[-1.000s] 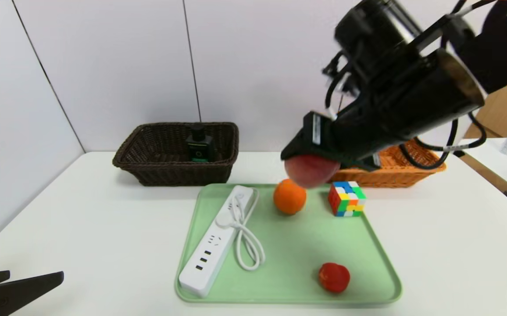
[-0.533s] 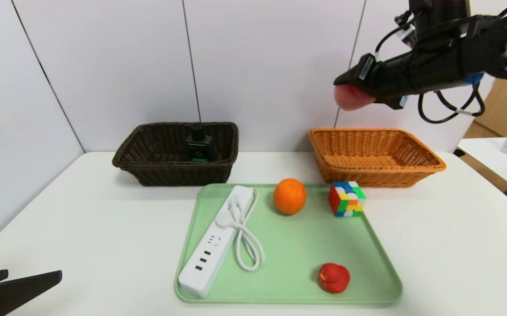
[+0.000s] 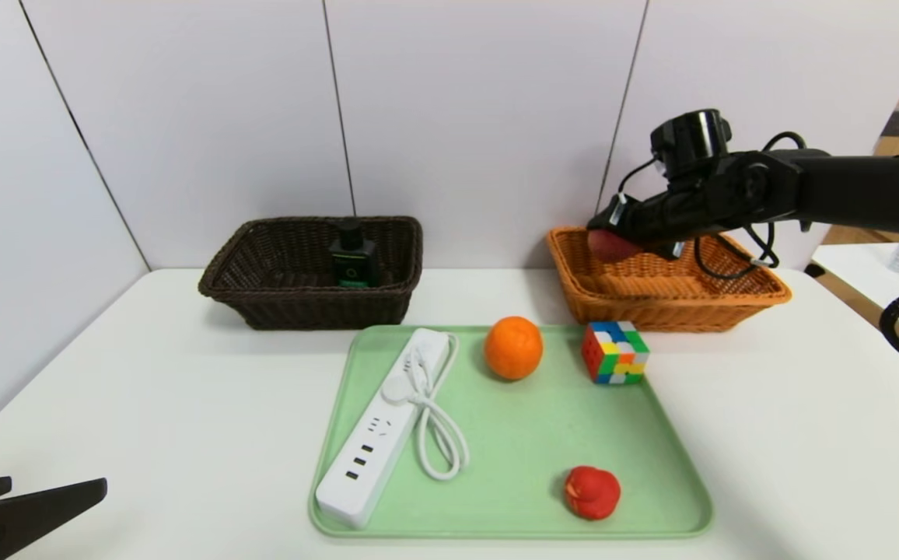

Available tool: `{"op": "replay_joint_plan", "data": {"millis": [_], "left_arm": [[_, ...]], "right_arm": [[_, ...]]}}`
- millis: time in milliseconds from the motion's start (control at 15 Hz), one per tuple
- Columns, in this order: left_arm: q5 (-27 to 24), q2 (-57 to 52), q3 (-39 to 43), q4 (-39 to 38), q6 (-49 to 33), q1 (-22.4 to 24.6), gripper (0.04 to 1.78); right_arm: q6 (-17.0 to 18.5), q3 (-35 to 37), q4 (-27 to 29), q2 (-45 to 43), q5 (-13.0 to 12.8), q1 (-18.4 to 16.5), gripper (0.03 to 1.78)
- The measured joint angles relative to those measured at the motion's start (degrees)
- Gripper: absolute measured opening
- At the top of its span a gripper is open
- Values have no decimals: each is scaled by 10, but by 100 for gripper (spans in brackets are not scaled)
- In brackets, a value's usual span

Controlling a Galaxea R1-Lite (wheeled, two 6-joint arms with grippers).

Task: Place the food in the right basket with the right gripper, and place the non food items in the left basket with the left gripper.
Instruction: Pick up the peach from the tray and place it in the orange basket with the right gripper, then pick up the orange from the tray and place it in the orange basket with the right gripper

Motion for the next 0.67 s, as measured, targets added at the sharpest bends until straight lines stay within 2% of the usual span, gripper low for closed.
{"op": "replay_joint_plan", "data": {"millis": [67, 400, 667], "left_arm": [[0, -1, 0, 0, 0, 0, 169], [0, -5, 1, 2, 0, 0, 169], [0, -7, 1, 3, 0, 0, 169]], "right_arm": [[-2, 0, -1, 8, -2, 0, 116], [-10, 0, -2, 28, -7, -8, 142], [-17, -1, -1, 2, -14, -3, 154]]}}
